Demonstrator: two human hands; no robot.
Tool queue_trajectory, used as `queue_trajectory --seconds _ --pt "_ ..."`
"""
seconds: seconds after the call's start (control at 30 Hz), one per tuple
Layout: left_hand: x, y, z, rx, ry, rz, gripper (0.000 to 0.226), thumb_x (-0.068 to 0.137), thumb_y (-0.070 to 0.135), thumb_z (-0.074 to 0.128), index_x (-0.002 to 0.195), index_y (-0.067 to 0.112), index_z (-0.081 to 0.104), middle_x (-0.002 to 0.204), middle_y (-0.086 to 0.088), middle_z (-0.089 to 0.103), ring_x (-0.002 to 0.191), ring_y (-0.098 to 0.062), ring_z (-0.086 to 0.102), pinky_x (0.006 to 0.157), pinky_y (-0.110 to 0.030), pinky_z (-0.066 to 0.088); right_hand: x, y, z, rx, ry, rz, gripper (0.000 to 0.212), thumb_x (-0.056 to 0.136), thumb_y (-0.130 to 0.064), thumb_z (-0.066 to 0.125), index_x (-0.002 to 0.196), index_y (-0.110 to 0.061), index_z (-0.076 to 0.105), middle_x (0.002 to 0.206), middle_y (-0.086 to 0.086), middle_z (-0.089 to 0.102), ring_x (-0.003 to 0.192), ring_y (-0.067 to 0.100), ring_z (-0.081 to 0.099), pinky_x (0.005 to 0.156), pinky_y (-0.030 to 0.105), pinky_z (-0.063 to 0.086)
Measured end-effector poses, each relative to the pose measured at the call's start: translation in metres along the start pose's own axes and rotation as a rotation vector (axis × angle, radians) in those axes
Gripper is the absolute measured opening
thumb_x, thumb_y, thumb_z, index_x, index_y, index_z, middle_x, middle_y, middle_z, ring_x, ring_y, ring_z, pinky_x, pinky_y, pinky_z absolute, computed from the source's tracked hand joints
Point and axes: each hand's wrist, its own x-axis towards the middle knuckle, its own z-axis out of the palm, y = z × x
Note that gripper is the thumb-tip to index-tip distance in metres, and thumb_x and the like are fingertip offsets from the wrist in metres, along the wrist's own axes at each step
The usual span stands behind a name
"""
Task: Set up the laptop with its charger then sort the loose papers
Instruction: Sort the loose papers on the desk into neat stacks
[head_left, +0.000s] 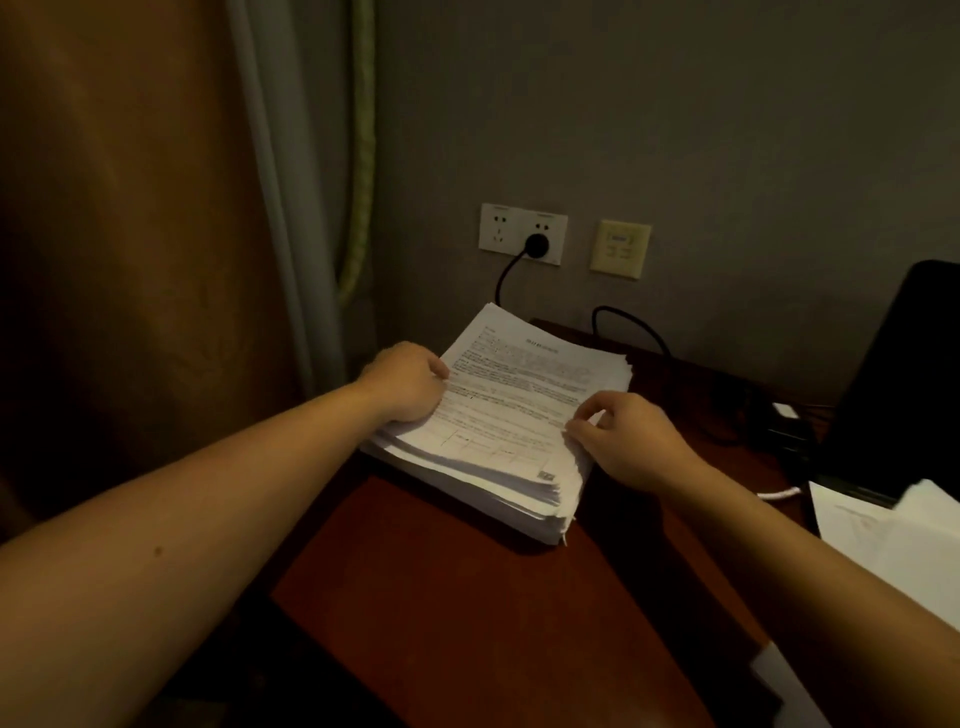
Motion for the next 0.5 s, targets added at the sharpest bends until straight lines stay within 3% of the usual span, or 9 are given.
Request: queue_trajectory --seconds 0.13,0.3,0.4,0.5 --pt "-0.014 0.026 0.003 0.205 0.032 0.100 0.042 0.098 0.036 0.054 0.140 0.029 0.056 0.152 -0.004 0.036 0.142 -0.027 0.029 0.114 -0.047 0.025 -0.018 0.007 -0.022 0.038 0.003 -0.023 0.017 0.097 -0.036 0.061 0.108 -0.025 0.067 0.095 -0.007 0.067 0.076 0.007 0.066 0.064 0.023 0.056" --pt "-0.052 0.092 0.024 0.138 0.090 0.370 0.048 0.096 0.035 0.056 0.144 0.032 0.049 0.158 -0.004 0.029 0.148 -0.023 0.017 0.117 -0.048 0.020 -0.061 0.041 -0.059 0.117 0.054 -0.022 0.021 0.099 -0.035 0.059 0.115 -0.025 0.069 0.106 -0.010 0.066 0.091 0.004 0.063 0.069 0.018 0.048" --pt "-0.081 0.137 0.045 0.040 0.047 0.498 0.046 0.097 0.035 0.056 0.143 0.034 0.050 0.158 -0.002 0.029 0.150 -0.022 0.013 0.117 -0.047 0.019 -0.093 0.067 -0.078 0.148 0.104 0.017 0.020 0.099 -0.034 0.059 0.113 -0.025 0.071 0.105 -0.011 0.065 0.099 0.006 0.062 0.083 0.025 0.052" --pt "-0.111 0.173 0.068 0.000 -0.026 0.596 0.044 0.098 0.042 0.056 0.141 0.039 0.050 0.160 0.003 0.028 0.153 -0.020 0.007 0.120 -0.046 0.015 -0.130 0.094 -0.097 0.180 0.130 0.071 0.016 0.100 -0.033 0.058 0.109 -0.026 0.069 0.101 -0.011 0.063 0.095 0.006 0.061 0.083 0.026 0.051"
